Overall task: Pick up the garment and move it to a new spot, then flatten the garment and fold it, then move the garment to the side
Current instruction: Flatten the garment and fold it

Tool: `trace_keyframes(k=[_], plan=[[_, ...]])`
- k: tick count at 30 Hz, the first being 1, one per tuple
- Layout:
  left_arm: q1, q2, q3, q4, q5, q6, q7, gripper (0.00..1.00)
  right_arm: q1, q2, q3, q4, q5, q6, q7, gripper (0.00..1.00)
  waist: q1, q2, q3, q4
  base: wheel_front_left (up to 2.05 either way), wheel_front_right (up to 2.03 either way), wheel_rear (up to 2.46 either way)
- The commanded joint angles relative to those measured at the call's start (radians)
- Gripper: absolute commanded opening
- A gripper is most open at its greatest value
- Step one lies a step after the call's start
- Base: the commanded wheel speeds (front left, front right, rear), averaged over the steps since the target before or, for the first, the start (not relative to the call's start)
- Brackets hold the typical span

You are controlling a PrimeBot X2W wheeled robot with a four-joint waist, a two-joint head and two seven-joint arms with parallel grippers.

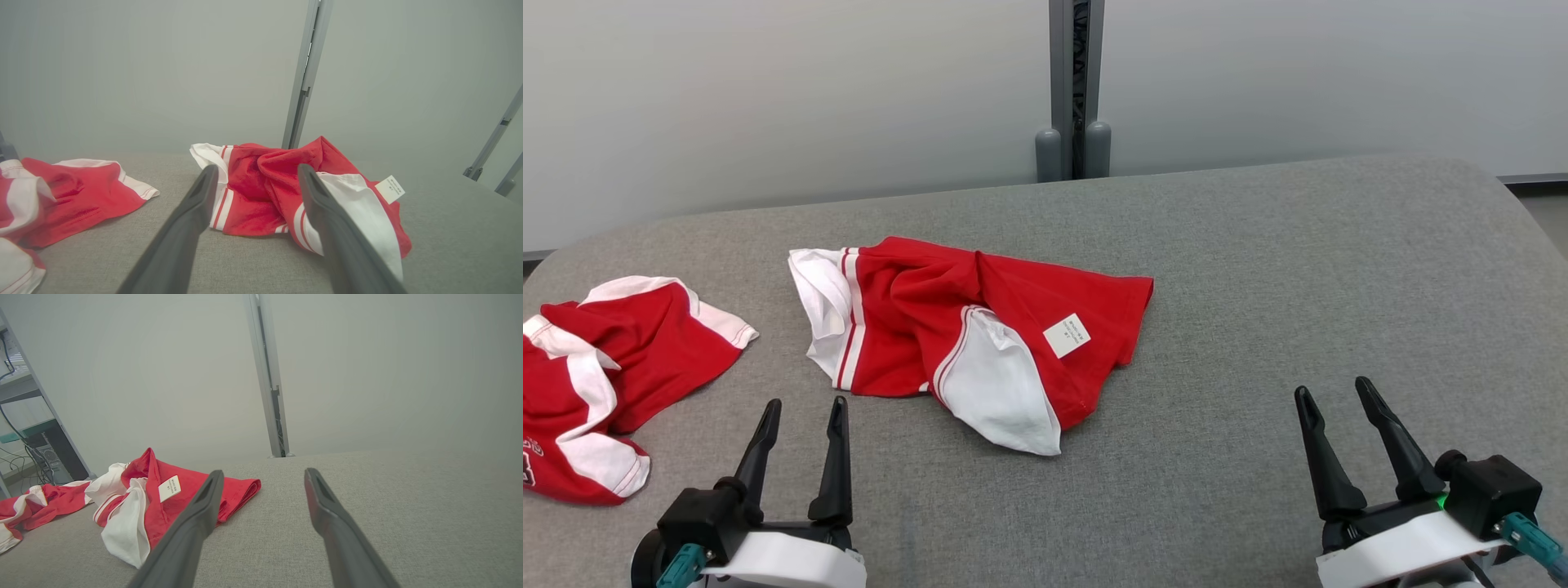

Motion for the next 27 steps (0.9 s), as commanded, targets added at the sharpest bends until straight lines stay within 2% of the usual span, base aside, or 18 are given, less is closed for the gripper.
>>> trace_keyframes(k=[1,5,12,18,27], plan=[[-0.005,-0.002,0.011,0.004,0.011,-0.009,-0.004,1.0,0.003,-0.005,-0.003,0.0,-0.002,0.005,-0.006,1.0,0.0,0.0,0.003,0.001,0.0,0.0,0.0],[-0.024,-0.014,0.006,0.017,0.025,-0.04,-0.003,1.0,-0.009,-0.005,-0.002,0.0,-0.001,0.005,-0.005,1.0,0.0,0.0,0.015,0.004,0.0,0.0,0.0],[-0.066,-0.024,-0.09,0.064,0.017,-0.076,-0.003,1.0,-0.047,-0.004,0.064,0.035,0.032,0.005,-0.006,1.0,0.0,0.0,0.043,0.014,0.0,0.0,0.0],[-0.114,-0.025,-0.188,0.104,-0.012,-0.085,-0.003,1.0,-0.113,-0.007,0.17,0.107,0.069,0.005,-0.003,1.0,0.0,0.0,0.07,0.032,0.0,0.0,0.0],[-0.155,-0.025,-0.186,0.113,-0.044,-0.084,-0.003,1.0,-0.247,-0.031,0.325,0.236,0.094,0.004,-0.003,1.0,0.0,0.0,0.114,0.093,0.0,0.0,0.0]])
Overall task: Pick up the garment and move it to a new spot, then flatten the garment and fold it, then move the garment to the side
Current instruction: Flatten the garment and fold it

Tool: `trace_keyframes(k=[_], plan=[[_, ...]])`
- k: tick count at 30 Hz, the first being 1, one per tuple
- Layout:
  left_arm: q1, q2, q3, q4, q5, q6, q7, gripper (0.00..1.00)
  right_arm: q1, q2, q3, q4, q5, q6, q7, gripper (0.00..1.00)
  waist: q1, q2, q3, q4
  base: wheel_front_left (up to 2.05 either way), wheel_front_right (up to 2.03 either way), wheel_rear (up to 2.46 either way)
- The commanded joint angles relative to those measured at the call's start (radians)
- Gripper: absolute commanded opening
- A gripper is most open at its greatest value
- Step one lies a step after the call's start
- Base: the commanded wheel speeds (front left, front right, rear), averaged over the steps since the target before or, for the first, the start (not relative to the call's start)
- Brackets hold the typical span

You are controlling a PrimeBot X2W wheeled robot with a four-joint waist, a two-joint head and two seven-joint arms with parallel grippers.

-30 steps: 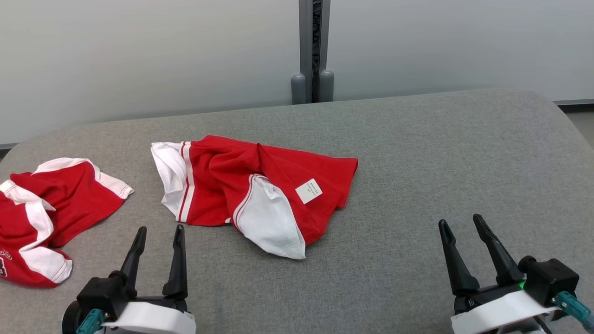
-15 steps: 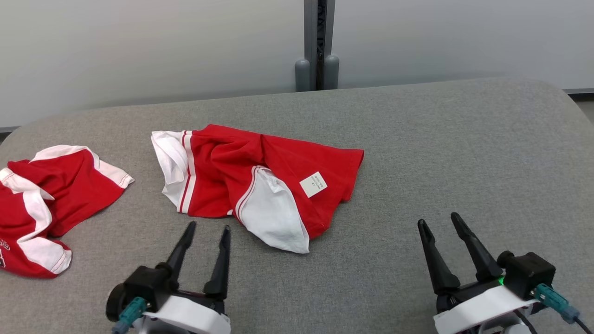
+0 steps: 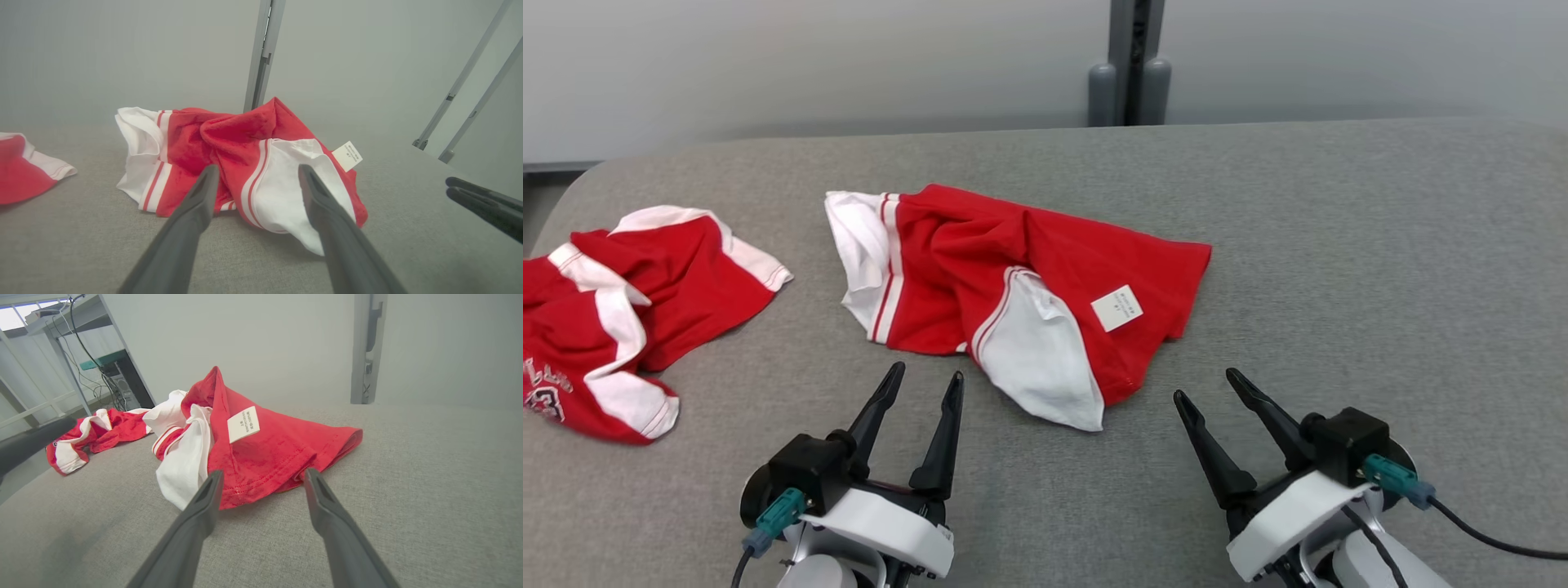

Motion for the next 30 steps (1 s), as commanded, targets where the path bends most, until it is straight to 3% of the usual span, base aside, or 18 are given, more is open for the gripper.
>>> trace_keyframes(k=[1,15,17,20,21,23,24,30], plan=[[-0.019,0.004,0.005,-0.004,-0.008,0.001,-0.004,1.0,-0.018,-0.009,0.004,0.01,-0.003,0.002,-0.001,1.0,0.0,0.0,0.012,0.018,0.0,0.0,0.0],[-0.042,0.003,-0.013,-0.004,-0.04,0.001,-0.004,1.0,-0.17,-0.042,0.134,0.204,0.06,0.002,-0.001,1.0,0.0,0.0,0.059,0.136,0.0,0.0,0.0],[-0.043,0.004,-0.012,-0.005,-0.041,0.0,-0.004,1.0,-0.18,-0.048,0.135,0.222,0.065,0.002,-0.001,0.95,0.0,0.0,0.063,0.148,0.0,0.0,0.0],[-0.046,0.003,-0.009,-0.006,-0.039,0.0,-0.004,1.0,-0.189,-0.05,0.132,0.237,0.075,0.002,-0.001,0.78,0.0,0.0,0.068,0.161,0.0,0.0,0.0],[-0.047,0.003,-0.009,-0.005,-0.039,-0.001,-0.004,1.0,-0.187,-0.051,0.134,0.244,0.08,0.002,-0.001,0.51,0.0,0.0,0.068,0.166,0.0,0.0,0.0],[-0.046,0.003,-0.009,-0.005,-0.039,-0.001,-0.004,1.0,-0.191,-0.052,0.134,0.253,0.085,0.002,-0.001,0.24,0.0,0.0,0.069,0.173,0.0,0.0,0.0],[-0.045,0.003,-0.007,-0.005,-0.039,-0.001,-0.004,1.0,-0.193,-0.053,0.132,0.255,0.088,0.002,-0.001,0.02,0.0,0.0,0.07,0.176,0.0,0.0,0.0],[-0.04,0.003,-0.001,-0.002,-0.03,-0.003,-0.004,1.0,-0.188,-0.047,0.097,0.242,0.089,0.002,-0.001,0.0,0.0,0.0,0.068,0.185,0.0,0.0,0.0]])
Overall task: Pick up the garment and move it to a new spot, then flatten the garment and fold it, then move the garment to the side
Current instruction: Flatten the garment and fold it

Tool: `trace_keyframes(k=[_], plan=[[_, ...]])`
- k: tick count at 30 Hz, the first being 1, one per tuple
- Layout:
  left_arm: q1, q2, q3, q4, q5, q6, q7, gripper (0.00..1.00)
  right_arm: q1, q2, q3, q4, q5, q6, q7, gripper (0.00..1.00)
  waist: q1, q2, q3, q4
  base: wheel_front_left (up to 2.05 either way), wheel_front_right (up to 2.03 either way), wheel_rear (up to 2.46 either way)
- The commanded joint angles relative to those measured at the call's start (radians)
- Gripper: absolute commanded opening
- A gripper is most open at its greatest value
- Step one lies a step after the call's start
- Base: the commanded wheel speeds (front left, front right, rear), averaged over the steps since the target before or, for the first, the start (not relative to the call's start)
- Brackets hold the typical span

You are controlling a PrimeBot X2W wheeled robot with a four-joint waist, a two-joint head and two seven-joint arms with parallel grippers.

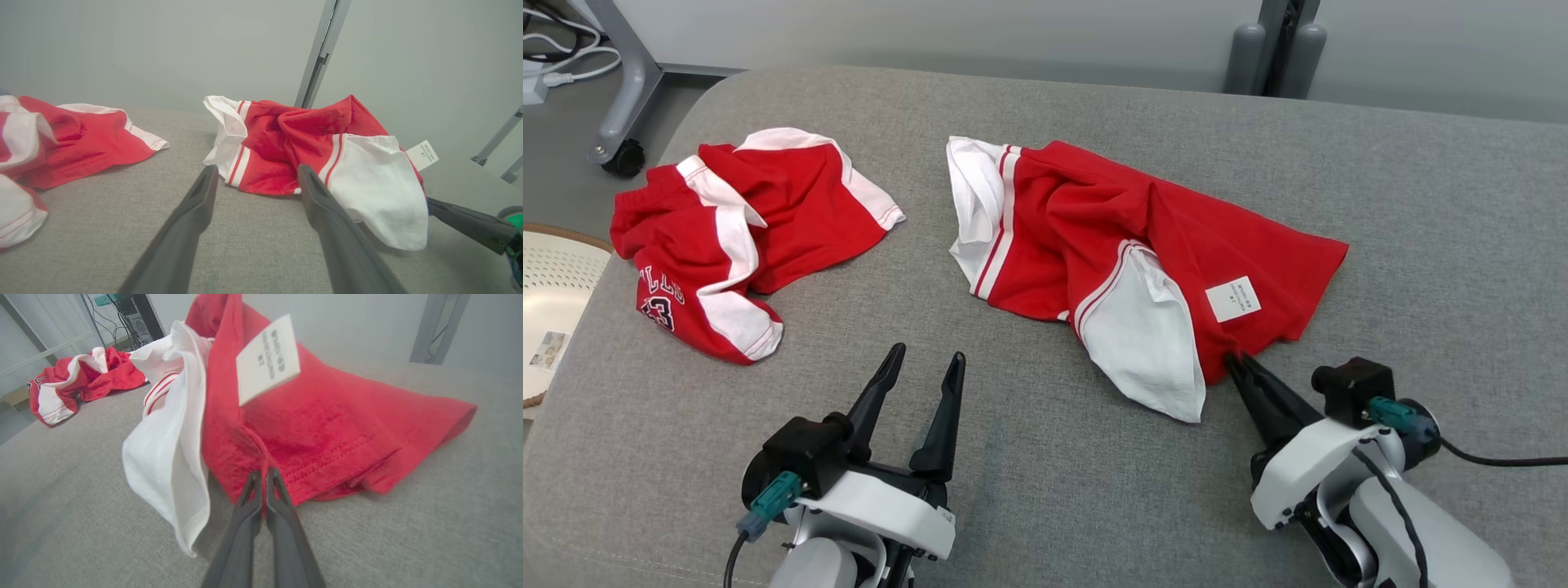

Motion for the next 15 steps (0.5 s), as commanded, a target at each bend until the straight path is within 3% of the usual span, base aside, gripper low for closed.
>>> trace_keyframes(k=[1,15], plan=[[-0.005,0.003,0.008,0.002,0.005,-0.003,-0.004,1.0,0.004,-0.005,-0.022,-0.017,-0.001,0.002,-0.001,0.0,0.0,0.0,-0.005,-0.001,0.0,0.0,0.0],[0.026,0.003,0.007,0.002,0.017,-0.006,-0.004,1.0,0.128,-0.055,-0.185,-0.15,-0.049,0.002,-0.001,0.0,0.0,0.0,-0.054,-0.092,0.0,0.0,0.0]])
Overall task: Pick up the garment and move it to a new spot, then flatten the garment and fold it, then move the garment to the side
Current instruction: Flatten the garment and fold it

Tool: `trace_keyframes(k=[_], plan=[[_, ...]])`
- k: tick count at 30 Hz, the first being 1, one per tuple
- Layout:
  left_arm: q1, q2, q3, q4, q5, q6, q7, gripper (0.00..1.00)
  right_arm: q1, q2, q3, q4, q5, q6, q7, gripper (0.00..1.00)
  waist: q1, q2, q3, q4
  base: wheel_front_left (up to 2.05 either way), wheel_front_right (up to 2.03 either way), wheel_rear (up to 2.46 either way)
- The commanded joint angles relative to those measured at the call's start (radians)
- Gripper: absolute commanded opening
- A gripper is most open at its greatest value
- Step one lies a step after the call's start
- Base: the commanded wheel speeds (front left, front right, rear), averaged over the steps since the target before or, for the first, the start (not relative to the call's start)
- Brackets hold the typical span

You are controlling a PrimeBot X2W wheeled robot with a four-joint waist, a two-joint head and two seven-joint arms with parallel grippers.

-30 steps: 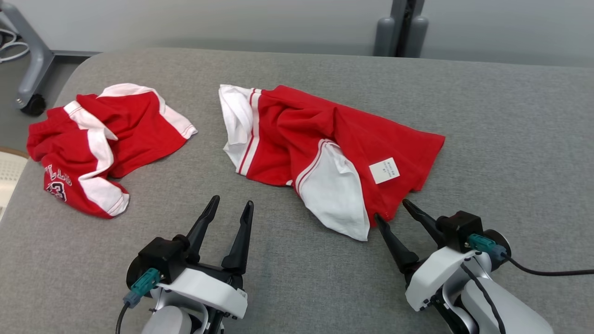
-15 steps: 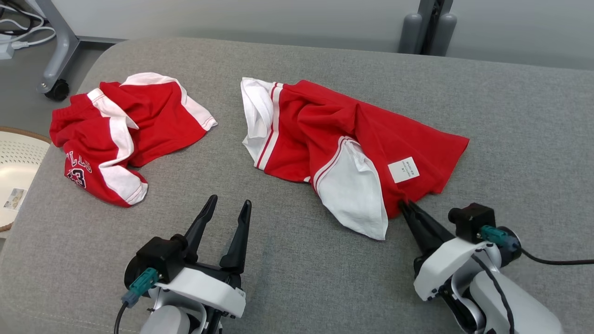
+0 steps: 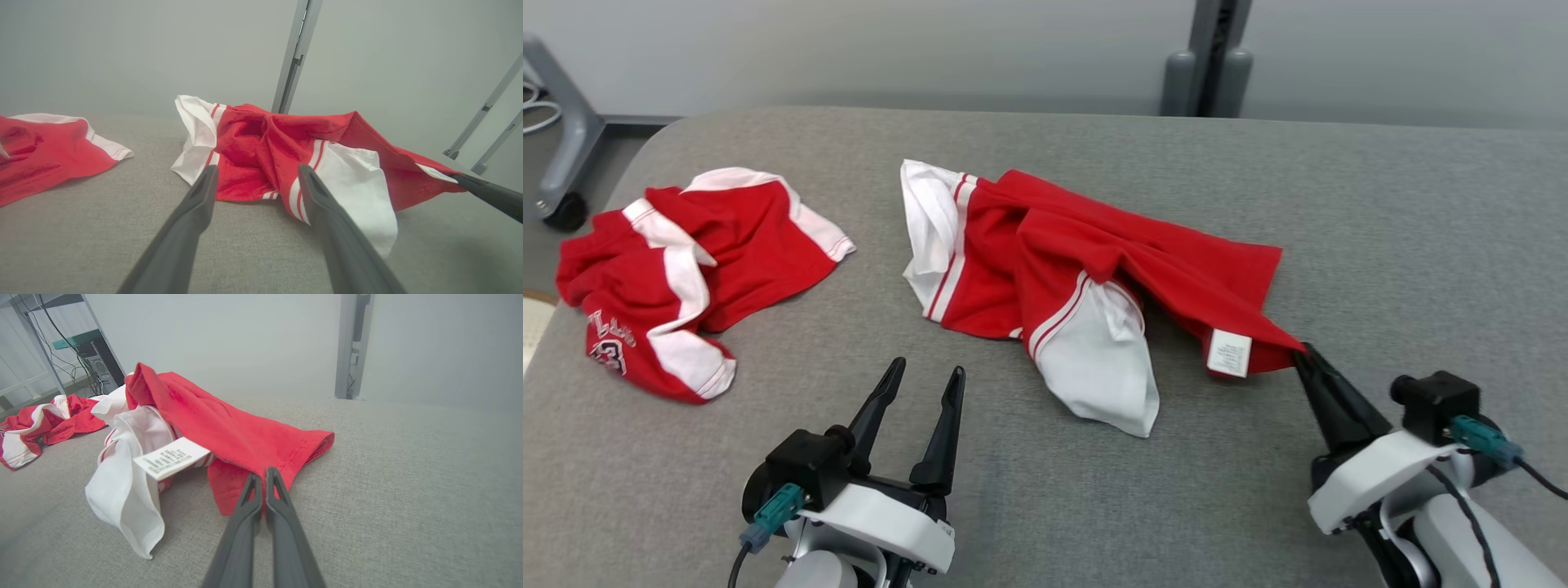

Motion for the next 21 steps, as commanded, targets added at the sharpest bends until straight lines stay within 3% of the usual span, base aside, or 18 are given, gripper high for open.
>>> trace_keyframes(k=[1,11,21], plan=[[0.005,0.003,0.004,-0.003,0.006,-0.005,-0.004,1.0,0.016,-0.013,-0.018,-0.009,-0.008,0.002,-0.001,0.0,0.0,0.0,-0.009,-0.026,0.0,0.0,0.0],[0.012,0.003,0.0,0.005,0.004,-0.005,-0.004,1.0,0.095,-0.045,-0.138,-0.039,-0.031,0.001,-0.001,0.0,0.0,0.0,-0.029,-0.112,0.0,0.0,0.0],[0.004,0.004,-0.007,0.009,0.004,-0.007,-0.004,1.0,0.125,-0.059,-0.257,-0.003,-0.059,0.001,-0.001,0.0,0.0,0.0,-0.03,-0.132,0.0,0.0,0.0]])
